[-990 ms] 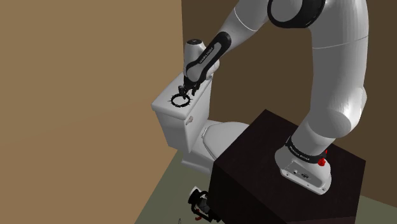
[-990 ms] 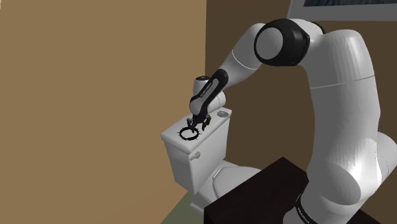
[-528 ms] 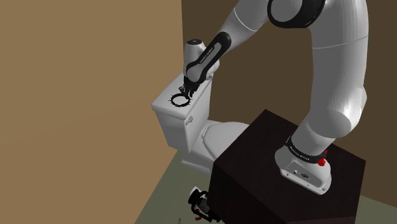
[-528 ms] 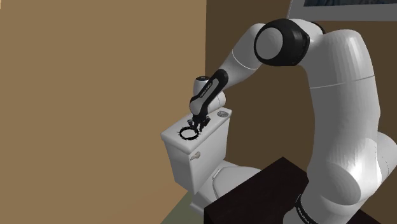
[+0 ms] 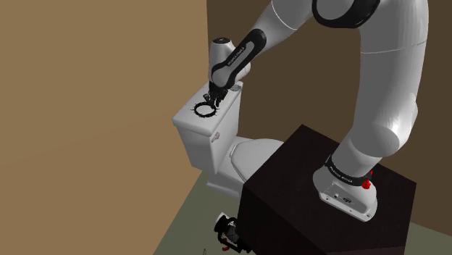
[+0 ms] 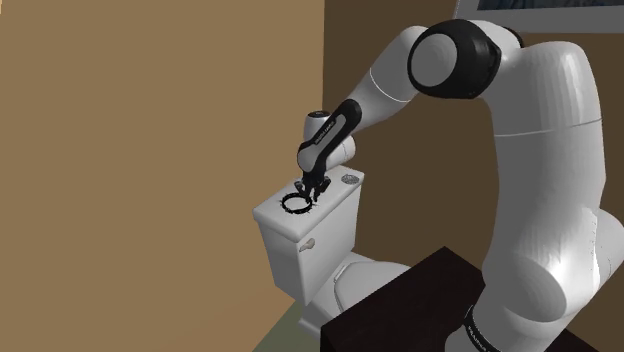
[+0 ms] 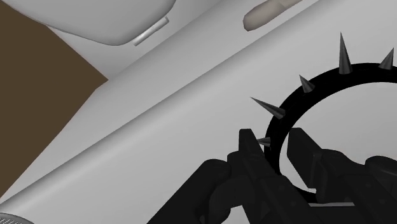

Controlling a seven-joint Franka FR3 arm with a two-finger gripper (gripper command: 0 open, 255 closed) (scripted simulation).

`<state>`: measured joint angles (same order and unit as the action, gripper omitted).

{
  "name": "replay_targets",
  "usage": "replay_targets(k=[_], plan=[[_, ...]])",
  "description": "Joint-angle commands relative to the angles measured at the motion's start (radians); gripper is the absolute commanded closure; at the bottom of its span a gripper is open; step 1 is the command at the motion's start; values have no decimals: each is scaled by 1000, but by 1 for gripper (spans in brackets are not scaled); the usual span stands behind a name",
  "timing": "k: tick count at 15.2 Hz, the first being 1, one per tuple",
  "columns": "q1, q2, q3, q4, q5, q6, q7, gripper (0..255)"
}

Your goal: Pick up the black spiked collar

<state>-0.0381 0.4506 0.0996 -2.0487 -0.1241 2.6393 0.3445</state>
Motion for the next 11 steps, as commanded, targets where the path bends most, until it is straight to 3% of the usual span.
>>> replay_targets(k=[1, 11], plan=[[-2, -20, 4, -2, 5, -18, -3, 255], [-11, -100, 16, 5, 24, -105, -19, 255]])
